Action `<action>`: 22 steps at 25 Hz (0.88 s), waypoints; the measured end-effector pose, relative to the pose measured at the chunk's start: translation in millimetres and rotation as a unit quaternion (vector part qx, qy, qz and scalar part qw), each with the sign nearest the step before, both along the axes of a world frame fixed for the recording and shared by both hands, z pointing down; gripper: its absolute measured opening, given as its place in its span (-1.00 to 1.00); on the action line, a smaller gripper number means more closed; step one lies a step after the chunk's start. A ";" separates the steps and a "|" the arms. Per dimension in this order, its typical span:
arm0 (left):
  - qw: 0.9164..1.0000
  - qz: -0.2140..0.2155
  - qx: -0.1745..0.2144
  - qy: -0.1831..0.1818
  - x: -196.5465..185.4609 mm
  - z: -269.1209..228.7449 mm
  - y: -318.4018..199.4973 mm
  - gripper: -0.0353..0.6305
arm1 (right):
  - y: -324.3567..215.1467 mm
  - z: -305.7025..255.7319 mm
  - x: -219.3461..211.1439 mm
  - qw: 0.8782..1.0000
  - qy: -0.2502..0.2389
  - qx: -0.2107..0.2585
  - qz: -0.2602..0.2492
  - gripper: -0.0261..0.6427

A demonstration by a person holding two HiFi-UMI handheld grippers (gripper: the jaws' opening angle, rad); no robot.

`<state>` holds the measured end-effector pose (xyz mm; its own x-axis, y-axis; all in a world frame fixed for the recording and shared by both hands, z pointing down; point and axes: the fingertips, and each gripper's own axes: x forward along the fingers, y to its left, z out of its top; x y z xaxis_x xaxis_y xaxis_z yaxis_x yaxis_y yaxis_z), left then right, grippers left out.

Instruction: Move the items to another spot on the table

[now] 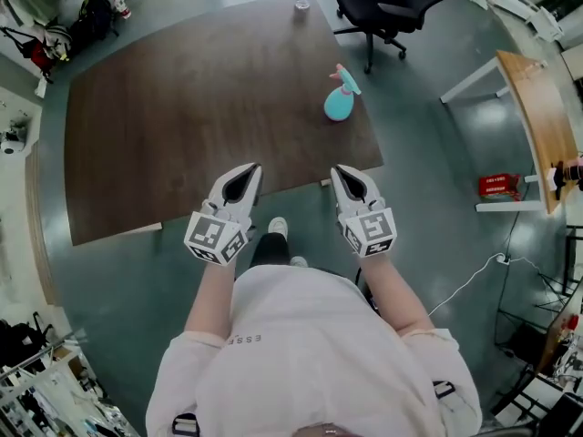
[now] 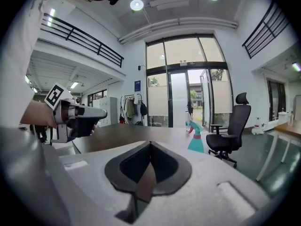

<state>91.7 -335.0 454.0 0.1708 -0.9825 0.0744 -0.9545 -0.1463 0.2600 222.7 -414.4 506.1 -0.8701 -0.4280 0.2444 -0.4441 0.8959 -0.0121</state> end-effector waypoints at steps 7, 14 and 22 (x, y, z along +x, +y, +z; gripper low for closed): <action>0.998 -0.049 -0.002 -0.027 27.0 -3.0 72.5 -0.85 | 41.4 -16.9 37.6 1.000 -0.013 0.012 -0.021 -0.94; 0.994 -0.100 -0.006 -0.035 32.3 -11.1 144.0 -0.84 | 88.7 -16.3 44.8 0.998 -0.011 0.001 -0.057 -0.94; 0.988 -0.153 -0.009 -0.032 -10.0 -11.3 227.9 -0.84 | 156.5 -17.6 4.1 0.996 -0.010 -0.004 -0.091 -0.94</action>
<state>81.8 -107.2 442.7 -0.1391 -0.9858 0.0940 -0.9678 0.1554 0.1979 226.8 -257.9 488.5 -0.9380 -0.2606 0.2284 -0.2735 0.9615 -0.0262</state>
